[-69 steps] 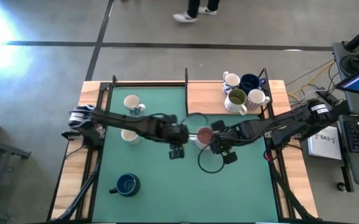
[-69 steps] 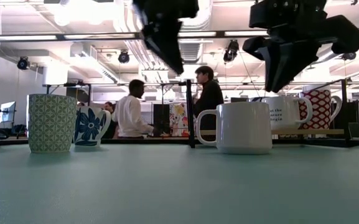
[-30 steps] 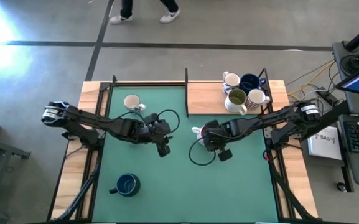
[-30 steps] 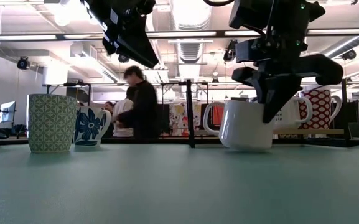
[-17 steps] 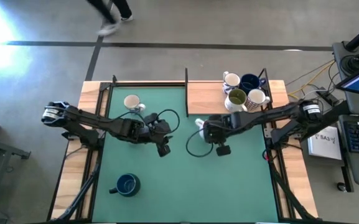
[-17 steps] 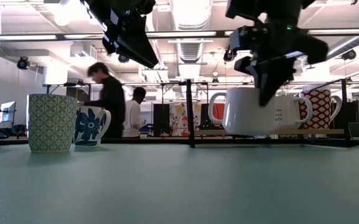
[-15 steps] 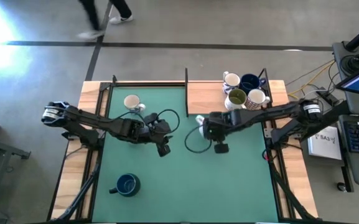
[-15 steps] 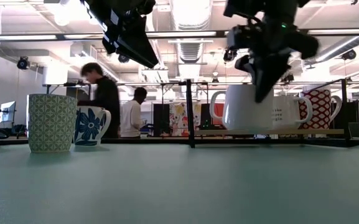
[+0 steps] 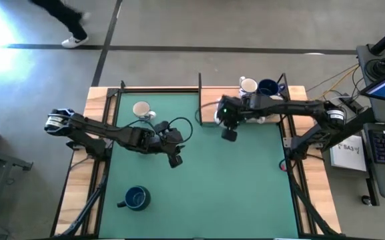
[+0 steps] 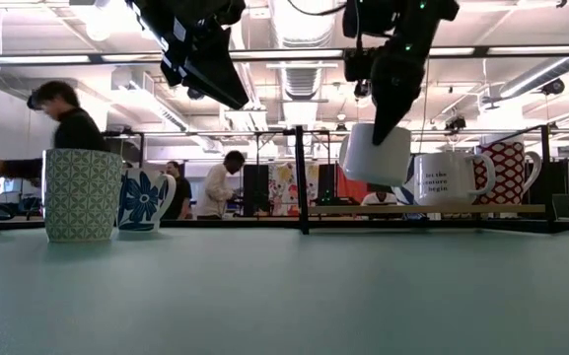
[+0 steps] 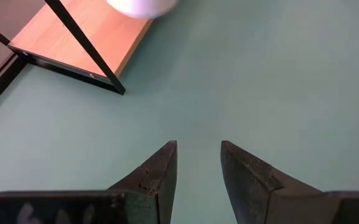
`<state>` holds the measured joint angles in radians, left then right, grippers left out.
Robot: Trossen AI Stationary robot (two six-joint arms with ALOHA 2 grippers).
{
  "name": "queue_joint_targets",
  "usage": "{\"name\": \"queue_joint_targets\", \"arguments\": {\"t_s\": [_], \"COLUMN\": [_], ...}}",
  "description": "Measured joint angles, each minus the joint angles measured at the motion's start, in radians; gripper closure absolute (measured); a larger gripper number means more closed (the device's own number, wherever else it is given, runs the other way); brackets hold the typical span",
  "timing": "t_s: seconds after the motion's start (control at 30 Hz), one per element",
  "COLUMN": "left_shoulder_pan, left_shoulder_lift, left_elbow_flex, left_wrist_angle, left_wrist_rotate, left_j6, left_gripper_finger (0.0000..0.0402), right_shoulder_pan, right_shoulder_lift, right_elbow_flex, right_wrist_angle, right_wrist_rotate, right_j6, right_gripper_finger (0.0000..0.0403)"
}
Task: Place coffee mugs
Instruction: Put the pink white mug on the shelf
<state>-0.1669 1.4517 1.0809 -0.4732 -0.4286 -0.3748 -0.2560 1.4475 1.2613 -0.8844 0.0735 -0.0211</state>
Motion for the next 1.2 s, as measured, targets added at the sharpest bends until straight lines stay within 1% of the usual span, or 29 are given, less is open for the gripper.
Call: {"name": "queue_joint_targets", "arguments": {"t_s": [0.2,0.33,0.5,0.8,0.9,1.07,1.2], "left_shoulder_pan": [0.0,0.0,0.0,0.0,0.0,0.0,0.0], "left_shoulder_lift": [0.0,0.0,0.0,0.0,0.0,0.0,0.0], "left_elbow_flex": [0.0,-0.001,-0.001,-0.002,-0.002,-0.002,-0.002], "left_wrist_angle": [-0.001,-0.001,-0.001,-0.001,-0.001,-0.002,-0.002], "left_wrist_rotate": [0.0,0.0,0.0,0.0,0.0,0.0,0.0], "left_j6": [0.006,0.007,0.007,0.02,0.021,0.021,0.021], "left_gripper_finger": [0.0295,0.0295,0.0295,0.0295,0.0295,0.0295,0.0295], "right_shoulder_pan": [-0.124,-0.181,-0.207,-0.214,-0.216,-0.216,-0.216], "right_shoulder_lift": [0.011,0.037,0.063,0.106,0.118,0.116,0.112], "right_elbow_flex": [-0.002,-0.004,-0.004,0.0,0.015,0.052,0.101], "right_wrist_angle": [0.006,0.019,0.043,0.061,0.064,0.052,-0.008], "right_wrist_rotate": [-0.003,0.001,-0.005,-0.004,0.002,0.002,-0.002], "right_j6": [-0.056,-0.076,-0.108,-0.163,-0.182,-0.181,-0.182], "right_gripper_finger": [0.038,0.038,0.038,0.0378,0.0364,0.0327,0.0304]}}
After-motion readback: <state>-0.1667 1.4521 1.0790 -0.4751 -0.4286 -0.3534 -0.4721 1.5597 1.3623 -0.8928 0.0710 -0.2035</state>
